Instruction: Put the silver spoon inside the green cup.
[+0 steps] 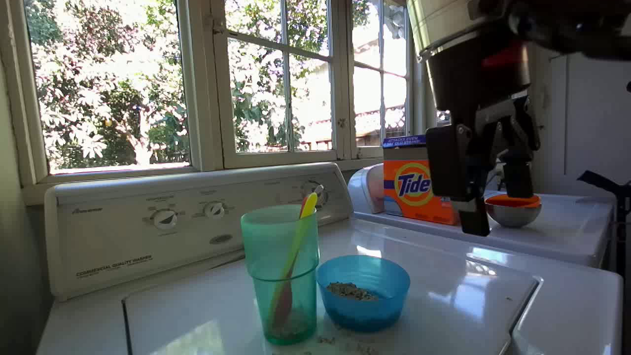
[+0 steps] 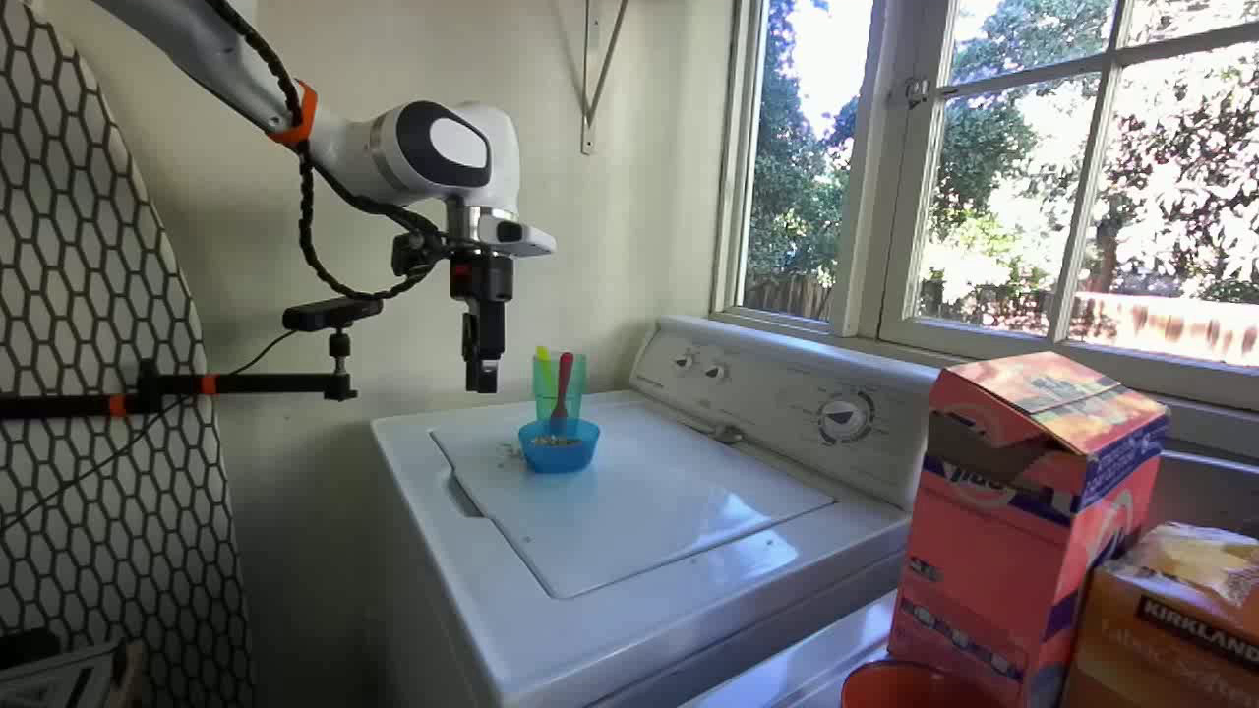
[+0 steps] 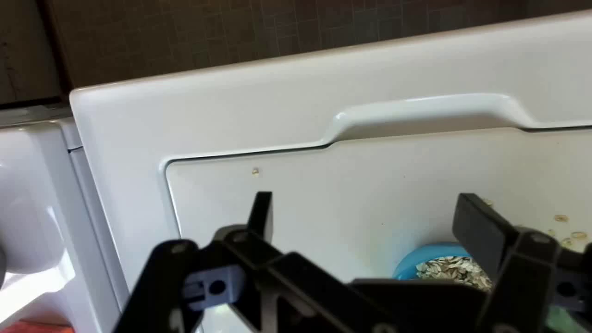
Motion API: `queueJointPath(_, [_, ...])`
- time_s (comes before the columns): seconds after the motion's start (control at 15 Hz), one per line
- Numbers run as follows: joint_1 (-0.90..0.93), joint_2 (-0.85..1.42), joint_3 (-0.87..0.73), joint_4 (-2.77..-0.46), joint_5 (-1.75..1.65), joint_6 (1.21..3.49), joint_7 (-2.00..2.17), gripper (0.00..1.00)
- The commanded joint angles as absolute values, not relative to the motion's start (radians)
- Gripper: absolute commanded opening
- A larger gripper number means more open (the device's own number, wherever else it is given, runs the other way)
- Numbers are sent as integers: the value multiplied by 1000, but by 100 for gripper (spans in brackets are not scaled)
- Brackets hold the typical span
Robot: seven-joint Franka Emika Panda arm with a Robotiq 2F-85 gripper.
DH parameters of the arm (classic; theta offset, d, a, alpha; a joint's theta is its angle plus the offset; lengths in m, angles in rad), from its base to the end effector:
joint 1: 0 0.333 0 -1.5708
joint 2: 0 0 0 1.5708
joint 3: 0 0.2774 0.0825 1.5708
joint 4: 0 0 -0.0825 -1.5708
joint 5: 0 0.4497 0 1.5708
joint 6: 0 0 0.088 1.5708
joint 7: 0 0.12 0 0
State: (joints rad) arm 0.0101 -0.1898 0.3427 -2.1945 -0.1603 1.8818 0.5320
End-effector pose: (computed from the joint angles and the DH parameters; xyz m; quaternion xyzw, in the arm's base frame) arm 0.5163 0.1746 0.3728 0.9900 -0.0643 -0.0160 0.1246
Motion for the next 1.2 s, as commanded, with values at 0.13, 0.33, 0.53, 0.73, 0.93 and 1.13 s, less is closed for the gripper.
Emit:
queueJointPath(0.13, [55, -186, 301, -2193, -169, 1879, 539, 100])
queueJointPath(0.33, [50, -175, 298, -2183, -157, 1879, 563, 100])
queueJointPath(0.53, [38, -127, 265, -2135, -148, 1917, 671, 100])
queueJointPath(0.73, [32, -49, 215, -2057, -123, 2004, 714, 100])
queueJointPath(0.93, [35, 78, 174, -1922, -155, 2041, 860, 100])
queueJointPath(1.13, [59, 199, 129, -1782, -149, 2058, 995, 100])
